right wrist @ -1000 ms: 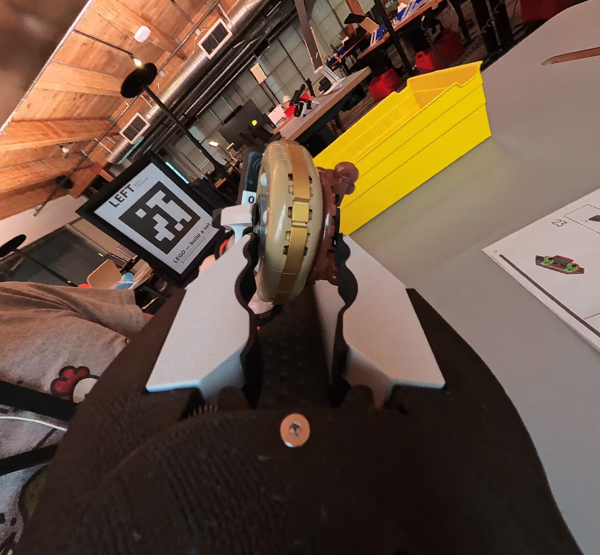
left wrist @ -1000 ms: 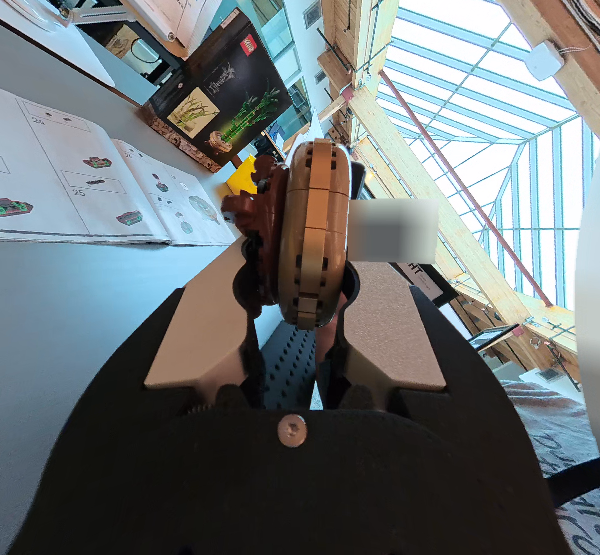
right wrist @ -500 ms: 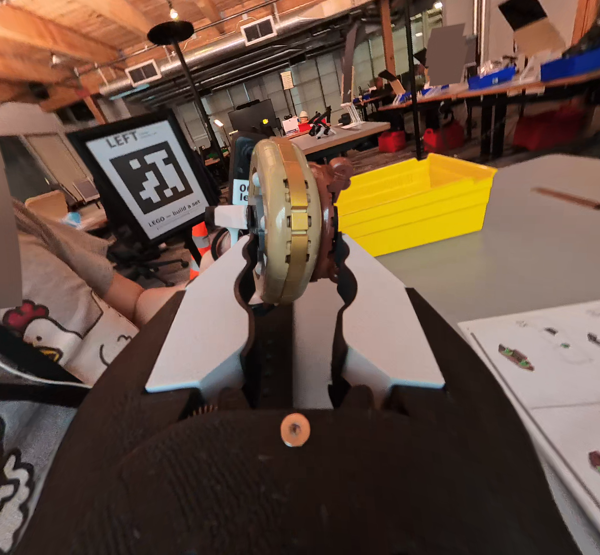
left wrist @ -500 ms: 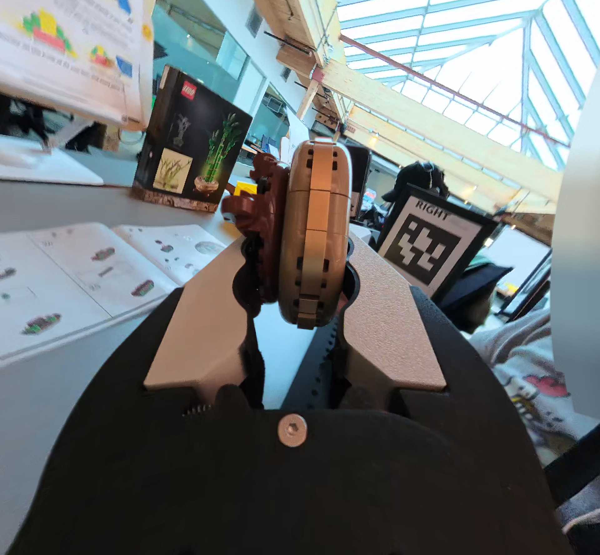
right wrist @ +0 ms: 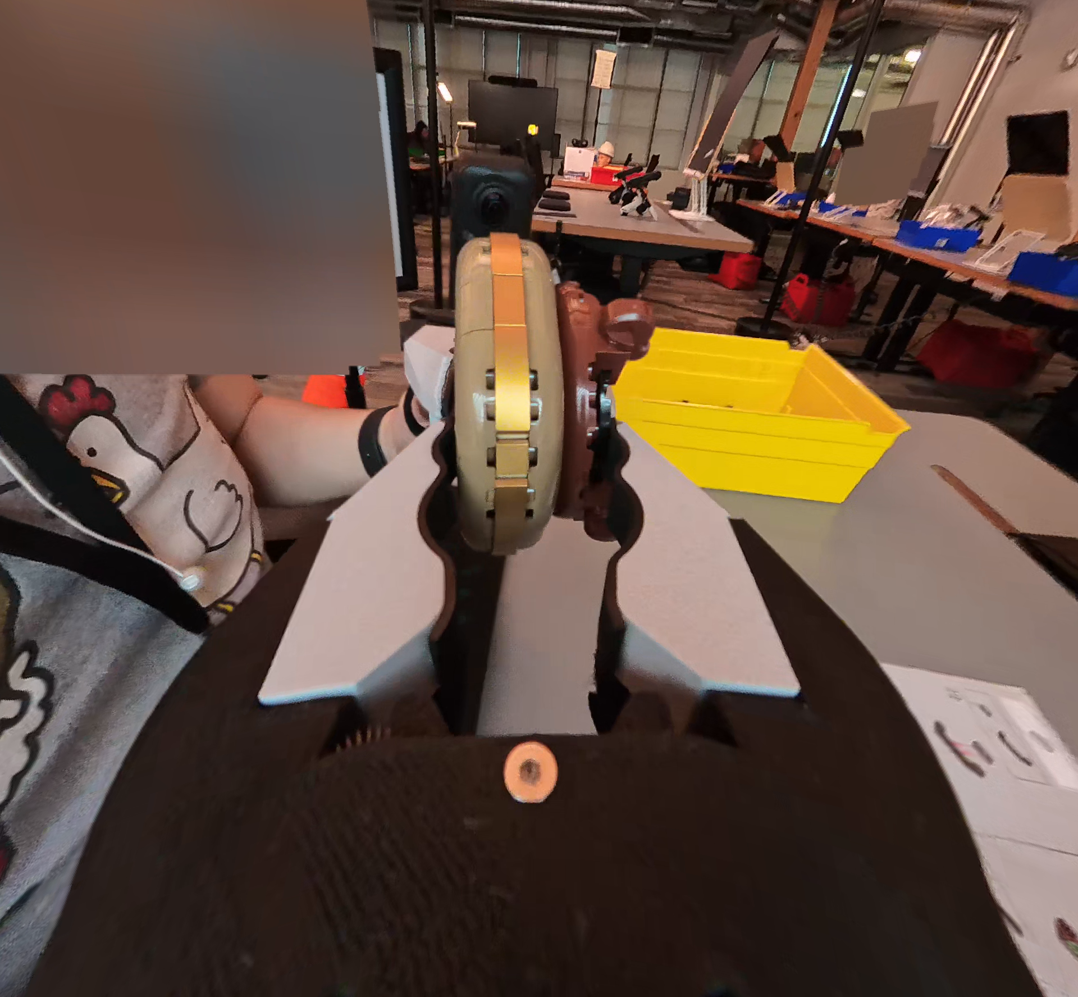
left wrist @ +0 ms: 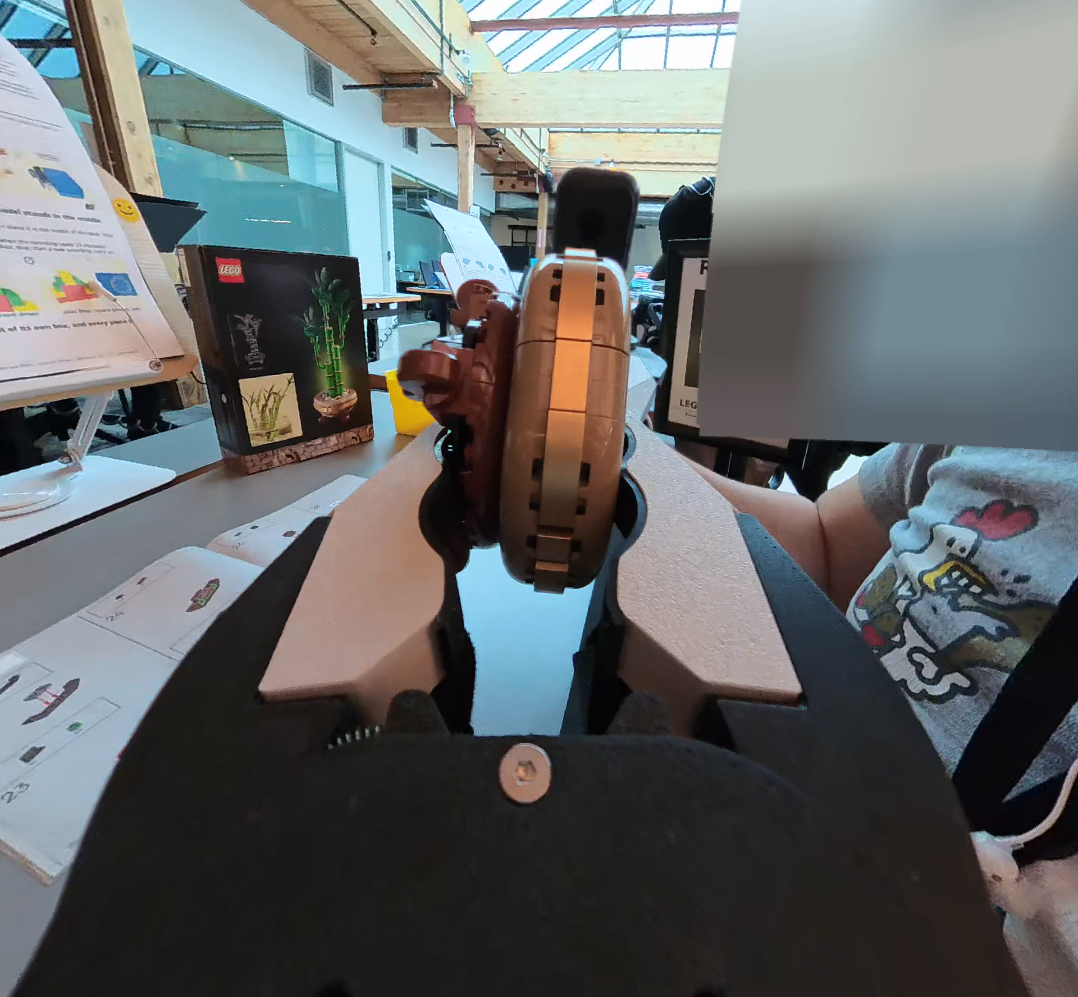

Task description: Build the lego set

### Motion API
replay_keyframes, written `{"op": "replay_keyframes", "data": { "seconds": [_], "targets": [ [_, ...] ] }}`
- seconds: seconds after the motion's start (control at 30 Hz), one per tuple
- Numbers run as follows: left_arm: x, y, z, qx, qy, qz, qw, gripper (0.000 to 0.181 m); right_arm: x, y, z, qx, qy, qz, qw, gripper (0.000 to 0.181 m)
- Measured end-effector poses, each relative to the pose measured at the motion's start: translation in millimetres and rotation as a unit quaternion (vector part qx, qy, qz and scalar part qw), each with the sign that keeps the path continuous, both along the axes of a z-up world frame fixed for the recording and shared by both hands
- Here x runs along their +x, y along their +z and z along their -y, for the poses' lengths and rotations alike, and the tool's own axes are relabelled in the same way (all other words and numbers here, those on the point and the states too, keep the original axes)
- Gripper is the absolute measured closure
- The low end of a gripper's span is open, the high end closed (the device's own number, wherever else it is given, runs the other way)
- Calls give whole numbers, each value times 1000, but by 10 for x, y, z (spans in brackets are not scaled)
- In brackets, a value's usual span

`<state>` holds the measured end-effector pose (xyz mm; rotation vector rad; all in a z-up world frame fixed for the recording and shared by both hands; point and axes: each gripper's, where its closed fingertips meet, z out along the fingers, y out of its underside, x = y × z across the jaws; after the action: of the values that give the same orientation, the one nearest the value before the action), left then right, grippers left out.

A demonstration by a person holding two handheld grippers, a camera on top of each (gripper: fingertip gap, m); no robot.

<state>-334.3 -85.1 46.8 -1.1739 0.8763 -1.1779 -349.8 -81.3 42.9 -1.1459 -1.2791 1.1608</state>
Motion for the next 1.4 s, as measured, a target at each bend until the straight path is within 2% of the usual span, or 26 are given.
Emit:
{"op": "replay_keyframes", "data": {
  "seconds": [0.17, 0.3, 0.5, 0.73, 0.87, 1.0, 1.27, 1.4],
  "targets": [
    [13, 74, 46, 25, 0, -20, 999, 130, 30, 107, 52, 36, -9, -43, 998, 133],
    [28, 90, 160, 79, 1, -55, 995, 130, 43, 135, 173, 103, -12, -47, 994, 134],
    [29, 158, 414, 224, 12, -95, 970, 130, 38, 214, 422, 243, -10, -43, 969, 133],
    [11, 213, 567, 291, 20, -116, 949, 130, 16, 278, 568, 320, -9, -30, 947, 132],
    [11, 204, 591, 289, 12, -123, 949, 130, -19, 248, 602, 346, -8, -9, 938, 131],
    [1, 218, 563, 272, 11, -118, 955, 130, -27, 262, 578, 319, -7, -10, 948, 132],
    [2, 271, 401, 164, 8, -99, 981, 130, -20, 286, 423, 191, -13, -49, 980, 132],
    [-20, 314, 381, 81, -24, -78, 993, 129, -6, 305, 386, 110, 7, -86, 990, 132]
  ]
}}
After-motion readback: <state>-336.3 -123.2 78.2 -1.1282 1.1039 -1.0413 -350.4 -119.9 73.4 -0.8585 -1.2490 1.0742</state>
